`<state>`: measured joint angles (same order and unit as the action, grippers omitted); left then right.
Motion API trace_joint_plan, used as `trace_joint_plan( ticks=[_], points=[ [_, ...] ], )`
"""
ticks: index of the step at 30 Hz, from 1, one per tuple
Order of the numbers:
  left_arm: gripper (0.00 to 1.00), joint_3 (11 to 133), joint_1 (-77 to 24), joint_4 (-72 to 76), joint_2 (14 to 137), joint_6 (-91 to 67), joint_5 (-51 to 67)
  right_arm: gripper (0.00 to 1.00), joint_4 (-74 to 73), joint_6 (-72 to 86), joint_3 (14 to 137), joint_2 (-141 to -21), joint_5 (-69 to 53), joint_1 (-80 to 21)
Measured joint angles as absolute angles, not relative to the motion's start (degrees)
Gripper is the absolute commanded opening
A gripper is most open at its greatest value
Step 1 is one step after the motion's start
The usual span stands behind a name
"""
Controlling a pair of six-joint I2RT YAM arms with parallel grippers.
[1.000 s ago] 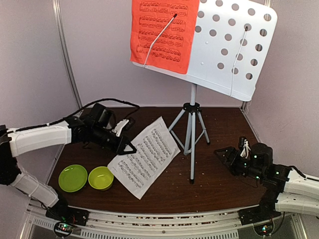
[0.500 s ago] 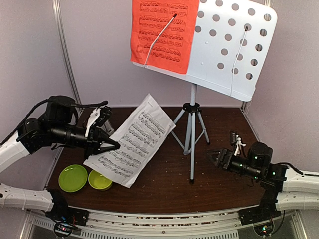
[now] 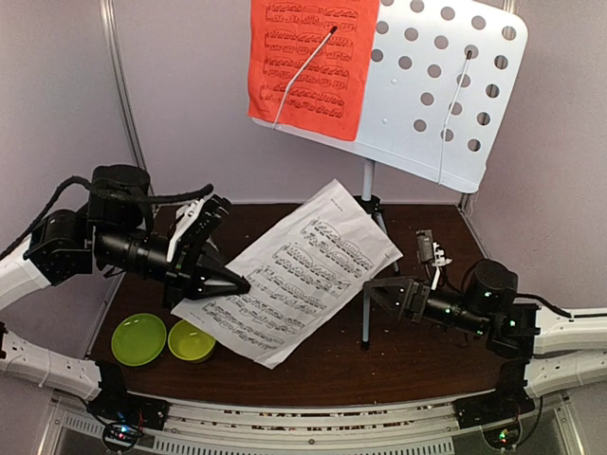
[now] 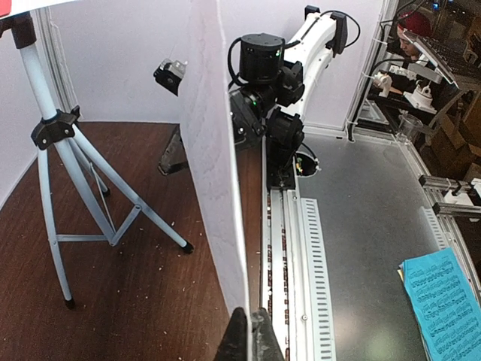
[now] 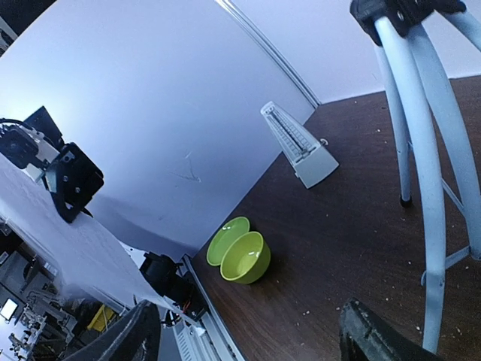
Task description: Set up the instrument practice props
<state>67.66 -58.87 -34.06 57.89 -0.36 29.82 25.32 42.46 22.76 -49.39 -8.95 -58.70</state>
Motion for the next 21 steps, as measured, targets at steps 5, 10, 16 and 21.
trace_joint_plan(
  ticks=[5,10,16,21],
  points=[
    [0.00,67.96,-58.87,-32.47,58.54,-0.43,30.30,0.48,25.30,40.49,27.05,-48.95,-9.13,-59.70],
    [0.00,68.05,-58.87,-30.06,59.16,-1.23,30.79,0.22,24.56,38.70,34.35,-48.90,-10.02,-61.19],
    [0.07,66.61,-58.87,-25.63,58.37,-3.53,29.12,0.00,20.45,37.52,36.45,-45.67,-9.17,-62.41],
    [0.45,66.22,-58.87,-24.01,58.89,-4.34,26.09,0.00,14.63,36.93,36.67,-41.28,-7.62,-62.94]
  ],
)
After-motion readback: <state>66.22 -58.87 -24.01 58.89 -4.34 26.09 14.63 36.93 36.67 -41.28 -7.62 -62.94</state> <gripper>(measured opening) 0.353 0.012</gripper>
